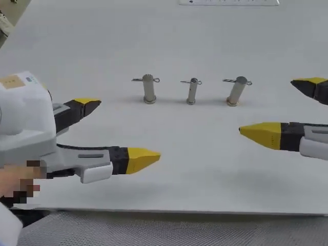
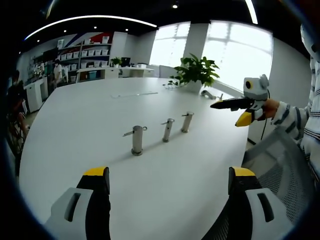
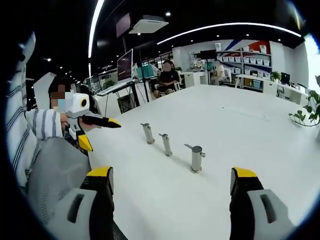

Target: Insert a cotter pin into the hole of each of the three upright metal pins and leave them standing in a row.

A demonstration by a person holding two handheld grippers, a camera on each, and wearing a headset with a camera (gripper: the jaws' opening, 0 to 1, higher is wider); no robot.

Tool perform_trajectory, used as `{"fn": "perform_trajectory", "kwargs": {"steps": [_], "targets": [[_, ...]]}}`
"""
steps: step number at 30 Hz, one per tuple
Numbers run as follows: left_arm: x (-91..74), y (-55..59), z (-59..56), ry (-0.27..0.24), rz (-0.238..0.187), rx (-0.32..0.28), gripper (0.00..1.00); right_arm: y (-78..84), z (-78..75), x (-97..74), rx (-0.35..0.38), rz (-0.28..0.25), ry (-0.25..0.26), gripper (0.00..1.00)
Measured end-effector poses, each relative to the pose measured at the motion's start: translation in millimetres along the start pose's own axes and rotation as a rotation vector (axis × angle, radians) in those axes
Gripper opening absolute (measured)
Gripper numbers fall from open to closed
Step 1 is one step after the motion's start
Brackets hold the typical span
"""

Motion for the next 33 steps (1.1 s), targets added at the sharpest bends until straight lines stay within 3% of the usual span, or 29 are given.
{"fn": "perform_trajectory", "kwargs": {"steps": [4, 7, 10, 21, 33], "targets": [[-2.0, 0.0, 0.3, 0.01, -0.001, -0.01, 0.98, -2.7, 10.4, -3.6, 0.079, -0.018, 0.013, 0.98], [-2.1, 0.3, -0.3, 0.015, 0.002, -0.02, 0.98, -2.8, 13.4, -5.9, 0.093, -0.014, 0.031, 0.98], [-1.4, 2.5, -0.8, 0.022, 0.019, -0.02, 0.98, -1.9, 20.6, -7.0, 0.162, -0.006, 0.018, 0.97], [2.3, 10.2, -2.2, 0.033, 0.051, -0.069, 0.98, 1.0, 20.4, -9.6, 0.165, 0.015, 0.074, 0.98], [2.4, 12.9, -5.6, 0.033, 0.08, -0.071, 0.98, 8.5, 21.3, -7.3, 0.136, 0.082, 0.068, 0.97]]}}
Point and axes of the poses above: the centre of the closed fingertips' face, and the gripper's own axes: x roughly forward along the fingers, z roughly to its left, y roughly out of its underside, the point moved 4 cm from there along -x, roughly backward along the fingers, and after that the axes turned 11 degrees about -z, right-handed, at the moved point
